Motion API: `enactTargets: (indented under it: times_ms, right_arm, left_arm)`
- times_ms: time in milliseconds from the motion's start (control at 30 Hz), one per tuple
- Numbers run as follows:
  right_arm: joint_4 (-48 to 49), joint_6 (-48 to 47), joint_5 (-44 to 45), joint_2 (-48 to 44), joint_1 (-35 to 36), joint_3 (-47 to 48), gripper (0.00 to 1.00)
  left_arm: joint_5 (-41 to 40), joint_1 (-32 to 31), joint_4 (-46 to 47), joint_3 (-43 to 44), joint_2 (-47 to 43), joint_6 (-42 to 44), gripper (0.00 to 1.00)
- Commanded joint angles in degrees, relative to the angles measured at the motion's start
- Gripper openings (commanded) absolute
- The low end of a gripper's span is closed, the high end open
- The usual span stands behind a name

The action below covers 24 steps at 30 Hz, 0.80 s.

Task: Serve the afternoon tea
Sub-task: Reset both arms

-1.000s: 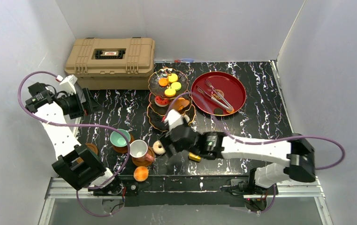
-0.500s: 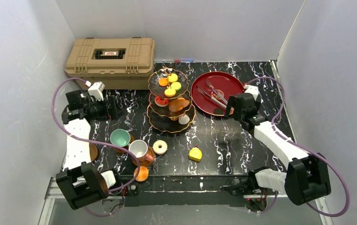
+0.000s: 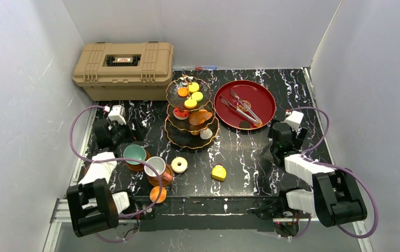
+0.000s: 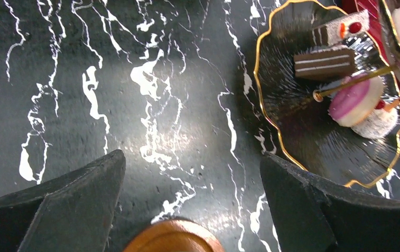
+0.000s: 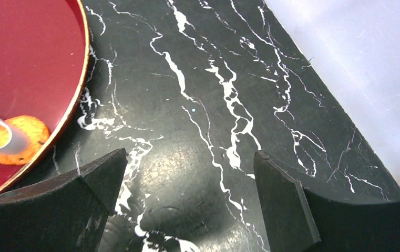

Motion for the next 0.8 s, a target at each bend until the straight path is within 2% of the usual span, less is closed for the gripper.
enactTargets:
  times_ms: [0,133,200,333,433,500,567,600,667,700,767]
  right_arm:
    - [22.61,-4.52,-0.16,4.71,-1.95,-3.93,0.98]
    - [31.04,-6.58,0.16,12.44,-2.82,-3.51,0.98]
    - [33.11,-7.24,-0.9,16.18,-2.99,-1.96,0.98]
    - [36.43,-8.99,-4.05,21.72,-3.08,-1.13,0.98]
    - [36.86,-10.65,-8.29,22.47,-3.07,-0.99,0.98]
    - [39.67,-11.15,-9.6,22.09,-3.08,-2.61,0.98]
    - [44.35,-12.51,-12.55,21.63,-3.08,-5.73,0.98]
    - [46.65,-13.37,-13.91,23.26,-3.04,-6.65,0.98]
    - [54.31,-15.48,-14.34,25.14,-2.5,-8.52,0.98]
    - [51.29,-14.89,-14.0,24.48,-2.38,-7.83,0.98]
    - [46.07,-12.53,-13.56,25.22,-4.29,-4.53,0.98]
  left_arm:
    - [-3.23,-1.34,19.16,-4.24,3.19,-2.79,0.98]
    - [-7.66,-2.77,26.96,-6.88,4.67,-2.13,0.98]
    - [-9.88,-4.29,32.43,-8.98,5.39,-0.79,0.98]
    - [-13.2,-5.8,36.75,-9.65,9.17,0.65,0.98]
    - [-14.52,-5.96,42.06,-11.15,13.59,0.28,0.98]
    - [-14.61,-6.24,48.49,-13.62,16.26,0.78,0.98]
    - [-14.5,-6.45,59.2,-16.56,22.07,0.87,0.98]
    - [-14.63,-6.8,60.75,-16.48,22.17,1.21,0.98]
    - [-15.8,-7.89,55.66,-15.19,21.27,2.2,0.98]
    - [-15.26,-8.04,55.34,-14.28,21.98,2.25,0.98]
    - [-14.32,-8.22,47.49,-10.48,21.97,2.91,0.98]
